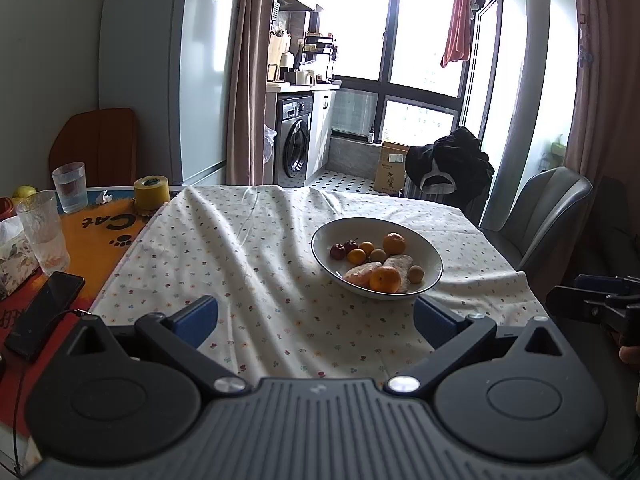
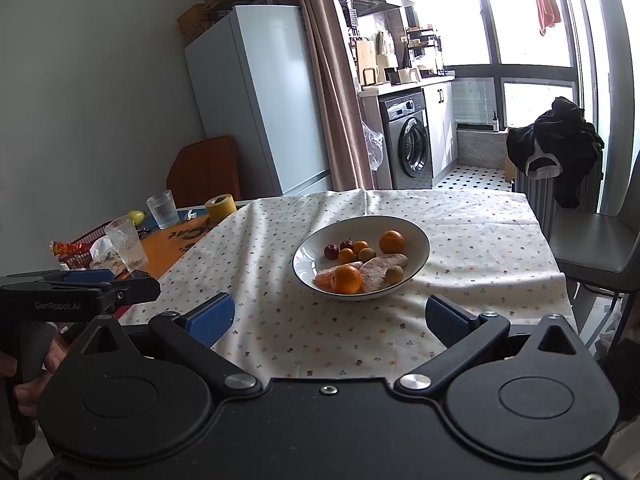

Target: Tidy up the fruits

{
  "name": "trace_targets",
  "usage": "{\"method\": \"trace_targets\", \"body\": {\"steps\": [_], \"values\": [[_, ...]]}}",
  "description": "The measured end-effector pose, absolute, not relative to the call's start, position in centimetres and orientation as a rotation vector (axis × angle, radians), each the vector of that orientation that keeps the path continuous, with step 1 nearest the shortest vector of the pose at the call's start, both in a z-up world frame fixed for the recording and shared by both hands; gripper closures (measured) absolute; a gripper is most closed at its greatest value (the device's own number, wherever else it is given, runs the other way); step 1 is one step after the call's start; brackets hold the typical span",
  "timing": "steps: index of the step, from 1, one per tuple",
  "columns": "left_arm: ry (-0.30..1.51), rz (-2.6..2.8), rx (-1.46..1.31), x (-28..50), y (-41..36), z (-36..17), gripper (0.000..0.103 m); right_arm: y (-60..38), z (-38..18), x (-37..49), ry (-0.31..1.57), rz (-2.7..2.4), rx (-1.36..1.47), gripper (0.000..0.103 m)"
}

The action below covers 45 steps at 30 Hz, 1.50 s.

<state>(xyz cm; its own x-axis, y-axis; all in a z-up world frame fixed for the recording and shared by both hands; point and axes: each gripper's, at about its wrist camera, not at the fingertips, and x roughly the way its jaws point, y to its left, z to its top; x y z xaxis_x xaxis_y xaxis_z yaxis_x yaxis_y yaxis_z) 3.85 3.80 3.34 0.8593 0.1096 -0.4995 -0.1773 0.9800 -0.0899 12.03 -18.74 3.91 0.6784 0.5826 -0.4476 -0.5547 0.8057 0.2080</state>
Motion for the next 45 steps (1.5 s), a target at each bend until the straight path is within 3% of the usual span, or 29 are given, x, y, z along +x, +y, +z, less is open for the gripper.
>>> {"method": "trace_targets", "body": {"steps": [45], "values": [[0.511,0.145,-0.120,3.88,3.76,3.73,0.000,-18.81,4.05,12.10,0.520,0.638,0.056,0.000]]}}
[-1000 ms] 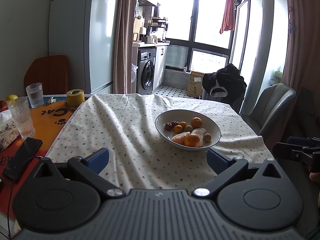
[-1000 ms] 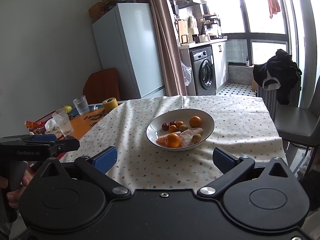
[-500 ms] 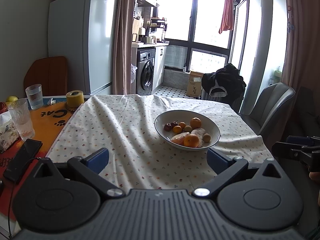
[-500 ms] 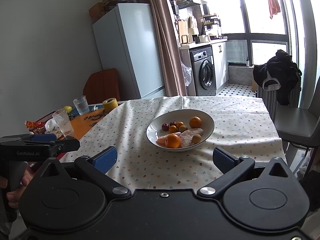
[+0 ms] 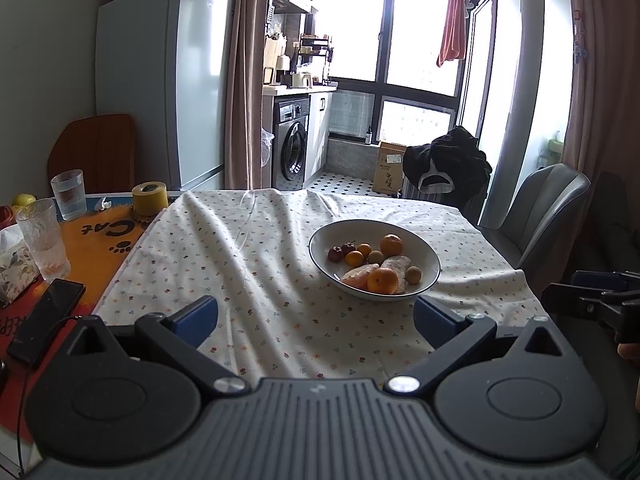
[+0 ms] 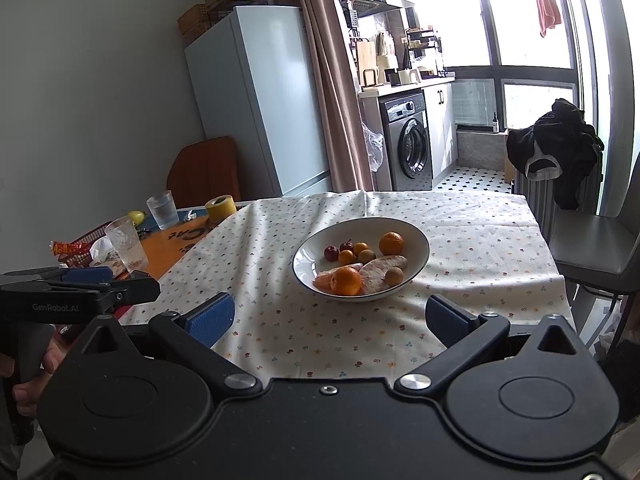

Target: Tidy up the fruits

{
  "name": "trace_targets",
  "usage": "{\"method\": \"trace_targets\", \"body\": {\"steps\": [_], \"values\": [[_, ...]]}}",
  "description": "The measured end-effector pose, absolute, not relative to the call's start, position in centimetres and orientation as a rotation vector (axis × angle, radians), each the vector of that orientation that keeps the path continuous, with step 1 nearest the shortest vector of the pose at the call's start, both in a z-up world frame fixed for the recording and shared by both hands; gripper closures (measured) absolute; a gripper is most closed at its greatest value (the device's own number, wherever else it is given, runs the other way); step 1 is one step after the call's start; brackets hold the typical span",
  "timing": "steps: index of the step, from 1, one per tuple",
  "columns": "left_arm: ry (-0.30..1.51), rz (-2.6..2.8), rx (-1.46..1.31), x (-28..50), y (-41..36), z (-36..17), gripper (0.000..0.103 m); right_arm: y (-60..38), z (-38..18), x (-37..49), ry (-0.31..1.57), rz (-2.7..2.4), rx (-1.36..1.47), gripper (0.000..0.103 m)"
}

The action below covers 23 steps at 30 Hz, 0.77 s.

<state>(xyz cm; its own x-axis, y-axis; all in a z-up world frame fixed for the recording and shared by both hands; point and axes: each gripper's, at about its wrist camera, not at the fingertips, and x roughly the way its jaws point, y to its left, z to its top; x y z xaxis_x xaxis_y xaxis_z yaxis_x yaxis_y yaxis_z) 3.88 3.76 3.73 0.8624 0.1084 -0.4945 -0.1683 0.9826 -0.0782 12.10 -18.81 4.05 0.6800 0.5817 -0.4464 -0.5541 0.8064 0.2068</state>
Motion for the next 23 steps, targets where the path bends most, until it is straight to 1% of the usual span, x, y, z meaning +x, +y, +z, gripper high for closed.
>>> {"method": "trace_targets", "body": {"steps": [23], "values": [[0.521,0.134,-0.102,4.06,3.27,3.18,0.000,-18.71,3.53,12.16,0.531,0.633,0.057,0.000]]}}
